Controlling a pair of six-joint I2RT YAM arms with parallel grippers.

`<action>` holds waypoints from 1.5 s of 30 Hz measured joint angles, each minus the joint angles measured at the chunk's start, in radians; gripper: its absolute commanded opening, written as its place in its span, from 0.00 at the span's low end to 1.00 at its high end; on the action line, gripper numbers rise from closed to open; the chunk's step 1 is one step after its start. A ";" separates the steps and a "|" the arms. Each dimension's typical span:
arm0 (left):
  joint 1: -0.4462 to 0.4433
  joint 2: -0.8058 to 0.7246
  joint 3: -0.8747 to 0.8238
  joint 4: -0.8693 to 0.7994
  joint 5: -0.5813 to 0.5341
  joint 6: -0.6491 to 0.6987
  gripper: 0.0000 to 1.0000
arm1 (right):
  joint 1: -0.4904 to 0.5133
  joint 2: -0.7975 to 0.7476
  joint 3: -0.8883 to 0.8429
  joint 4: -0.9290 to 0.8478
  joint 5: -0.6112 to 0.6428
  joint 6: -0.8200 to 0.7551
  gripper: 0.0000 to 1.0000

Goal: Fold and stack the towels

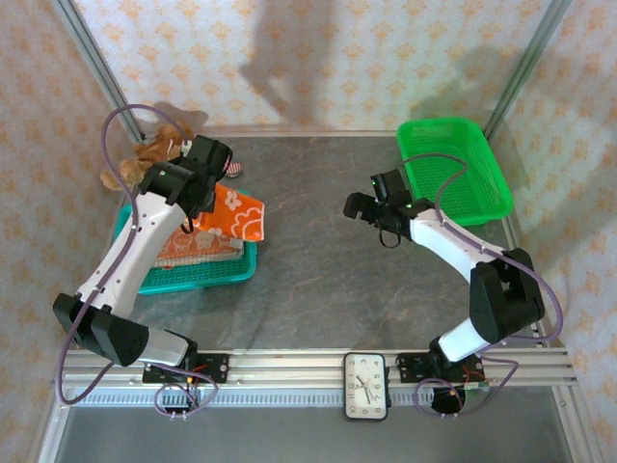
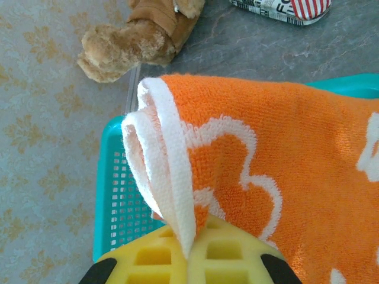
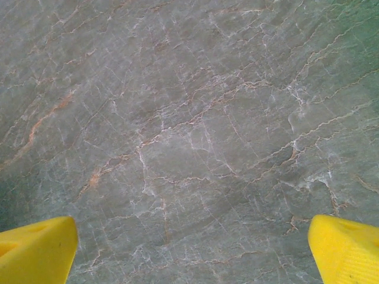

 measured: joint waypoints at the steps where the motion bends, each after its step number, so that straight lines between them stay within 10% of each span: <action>1: 0.000 0.000 -0.001 0.001 0.001 0.000 0.00 | 0.000 0.003 0.000 0.000 0.000 0.000 0.99; 45: 0.063 -0.030 -0.253 0.133 -0.090 0.000 0.00 | 0.000 0.018 0.022 -0.001 -0.004 0.000 0.99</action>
